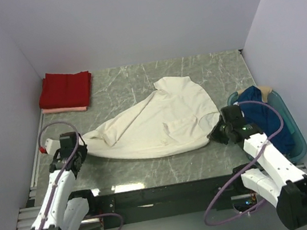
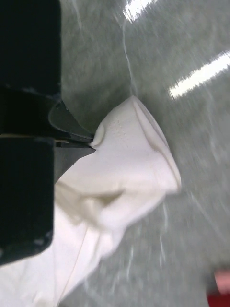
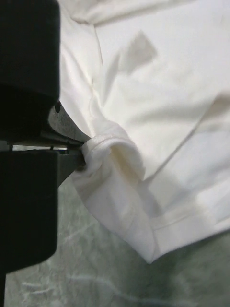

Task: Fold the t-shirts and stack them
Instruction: Fold the tshirt

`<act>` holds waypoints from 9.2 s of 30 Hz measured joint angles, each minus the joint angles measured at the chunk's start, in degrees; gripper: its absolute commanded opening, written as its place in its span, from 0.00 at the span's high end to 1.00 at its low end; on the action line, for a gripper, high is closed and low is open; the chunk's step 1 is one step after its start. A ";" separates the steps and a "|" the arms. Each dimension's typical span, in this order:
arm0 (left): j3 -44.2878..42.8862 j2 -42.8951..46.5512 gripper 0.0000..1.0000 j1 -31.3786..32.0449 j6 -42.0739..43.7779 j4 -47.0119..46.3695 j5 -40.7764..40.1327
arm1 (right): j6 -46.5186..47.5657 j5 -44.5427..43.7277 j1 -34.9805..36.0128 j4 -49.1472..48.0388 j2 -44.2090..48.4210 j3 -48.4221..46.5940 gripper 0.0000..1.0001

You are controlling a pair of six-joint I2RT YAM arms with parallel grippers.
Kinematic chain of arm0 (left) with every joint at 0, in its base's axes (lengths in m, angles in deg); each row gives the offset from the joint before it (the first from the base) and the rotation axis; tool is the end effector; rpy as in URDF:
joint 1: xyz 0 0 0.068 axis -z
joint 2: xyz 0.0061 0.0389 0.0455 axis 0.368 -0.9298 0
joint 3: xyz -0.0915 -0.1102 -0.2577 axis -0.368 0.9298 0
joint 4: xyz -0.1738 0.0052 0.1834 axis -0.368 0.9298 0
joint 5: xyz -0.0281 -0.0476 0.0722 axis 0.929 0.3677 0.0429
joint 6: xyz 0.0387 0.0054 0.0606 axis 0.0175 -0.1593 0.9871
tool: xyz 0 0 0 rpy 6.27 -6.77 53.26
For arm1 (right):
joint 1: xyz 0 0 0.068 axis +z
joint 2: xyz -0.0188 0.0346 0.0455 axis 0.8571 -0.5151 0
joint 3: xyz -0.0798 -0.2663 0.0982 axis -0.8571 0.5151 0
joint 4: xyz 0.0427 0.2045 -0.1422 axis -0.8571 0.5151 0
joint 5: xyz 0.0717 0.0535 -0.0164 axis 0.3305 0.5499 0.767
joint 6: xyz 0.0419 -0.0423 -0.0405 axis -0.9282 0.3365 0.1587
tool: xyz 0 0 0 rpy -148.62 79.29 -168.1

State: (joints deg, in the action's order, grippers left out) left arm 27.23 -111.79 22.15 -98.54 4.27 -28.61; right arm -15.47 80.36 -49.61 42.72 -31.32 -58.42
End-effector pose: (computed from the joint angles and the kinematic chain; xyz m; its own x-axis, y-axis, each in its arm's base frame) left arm 0.1505 0.0187 0.1912 -0.1194 -0.8634 -0.4901 -0.7928 0.3801 -0.4765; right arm 0.1540 0.0304 0.1908 -0.6917 0.6466 -0.3216 0.4758 0.7431 0.4705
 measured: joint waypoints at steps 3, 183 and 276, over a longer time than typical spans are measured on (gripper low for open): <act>-4.20 4.52 1.00 -0.66 1.46 1.77 0.37 | 2.40 0.55 0.00 0.33 3.37 -5.29 1.00; -91.03 -92.04 0.59 6.80 38.77 3.15 -19.63 | 15.54 6.95 -2.67 -13.29 -56.87 -56.81 0.32; -90.09 -89.46 0.54 5.95 34.29 6.49 -10.58 | 17.92 6.29 -2.69 -10.36 -59.25 -59.80 0.33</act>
State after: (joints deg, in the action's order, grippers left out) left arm -62.86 -201.25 28.10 -64.25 10.76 -39.19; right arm 2.46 86.66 -52.29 32.36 -90.57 -118.22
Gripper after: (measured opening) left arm 0.459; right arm 0.676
